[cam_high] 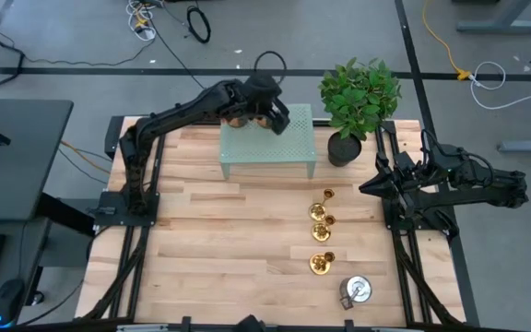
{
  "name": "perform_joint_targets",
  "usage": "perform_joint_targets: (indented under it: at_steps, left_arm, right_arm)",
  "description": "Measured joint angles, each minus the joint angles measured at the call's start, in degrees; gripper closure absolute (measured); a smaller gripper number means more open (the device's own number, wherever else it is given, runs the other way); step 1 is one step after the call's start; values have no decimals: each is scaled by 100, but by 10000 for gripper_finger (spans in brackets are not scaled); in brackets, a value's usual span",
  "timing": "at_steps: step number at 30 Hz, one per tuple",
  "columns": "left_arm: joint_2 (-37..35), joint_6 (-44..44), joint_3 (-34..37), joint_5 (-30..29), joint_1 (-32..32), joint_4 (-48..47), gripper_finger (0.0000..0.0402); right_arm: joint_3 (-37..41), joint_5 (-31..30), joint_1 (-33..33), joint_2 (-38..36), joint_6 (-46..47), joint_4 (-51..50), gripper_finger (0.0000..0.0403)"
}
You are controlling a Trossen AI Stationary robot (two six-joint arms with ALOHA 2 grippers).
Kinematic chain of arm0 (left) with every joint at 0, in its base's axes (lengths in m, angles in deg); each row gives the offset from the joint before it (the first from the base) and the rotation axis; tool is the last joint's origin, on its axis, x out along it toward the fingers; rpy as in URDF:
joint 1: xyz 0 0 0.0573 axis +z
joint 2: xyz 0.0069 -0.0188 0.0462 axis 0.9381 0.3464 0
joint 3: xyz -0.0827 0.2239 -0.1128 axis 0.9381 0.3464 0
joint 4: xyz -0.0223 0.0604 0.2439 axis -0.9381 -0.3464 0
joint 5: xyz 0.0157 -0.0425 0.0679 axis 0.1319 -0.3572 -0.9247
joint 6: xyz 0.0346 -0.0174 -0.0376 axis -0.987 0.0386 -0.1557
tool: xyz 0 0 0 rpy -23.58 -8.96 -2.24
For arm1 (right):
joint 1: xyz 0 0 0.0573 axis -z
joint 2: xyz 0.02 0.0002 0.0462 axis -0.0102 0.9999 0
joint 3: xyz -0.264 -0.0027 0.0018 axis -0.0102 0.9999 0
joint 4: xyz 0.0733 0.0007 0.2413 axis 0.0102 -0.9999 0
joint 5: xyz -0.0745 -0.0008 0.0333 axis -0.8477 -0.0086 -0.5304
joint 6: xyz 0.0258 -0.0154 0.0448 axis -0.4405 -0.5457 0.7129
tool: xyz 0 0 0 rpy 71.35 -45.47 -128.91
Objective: Pick & Place candle stick holders
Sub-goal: Put the silver scented candle on the shelf aligned with the other silver scented candles
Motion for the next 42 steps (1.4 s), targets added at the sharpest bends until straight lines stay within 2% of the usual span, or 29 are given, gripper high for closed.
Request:
perform_joint_targets:
  at_steps: [8, 12, 17, 27, 34, 37, 42]
  left_arm:
    - [0, -1212, 5, 483, -413, -179, 12]
    - [2, -1937, 7, 919, -675, -750, 12]
    - [7, -1957, 11, 1384, -1148, -1231, 12]
    - [-84, -1581, 11, 1082, -2094, -1820, 12]
    - [-92, -1186, 11, 853, -2671, -2089, 12]
    - [-92, -884, 11, 548, -2896, -2332, 12]
    - [-92, -488, 11, -365, -3359, -2449, 12]
  right_arm:
    - [0, 0, 0, 0, 0, 0, 366]
    - [0, -1, 1, 0, 0, 0, 366]
    - [0, 1, -1, 0, 0, -1, 366]
    - [0, 1, 0, 0, 0, -1, 366]
    - [0, 0, 1, 0, -423, 35, 366]
    - [0, -1, 1, -2, -490, 98, 366]
    - [0, -1, 1, 1, -493, 302, 366]
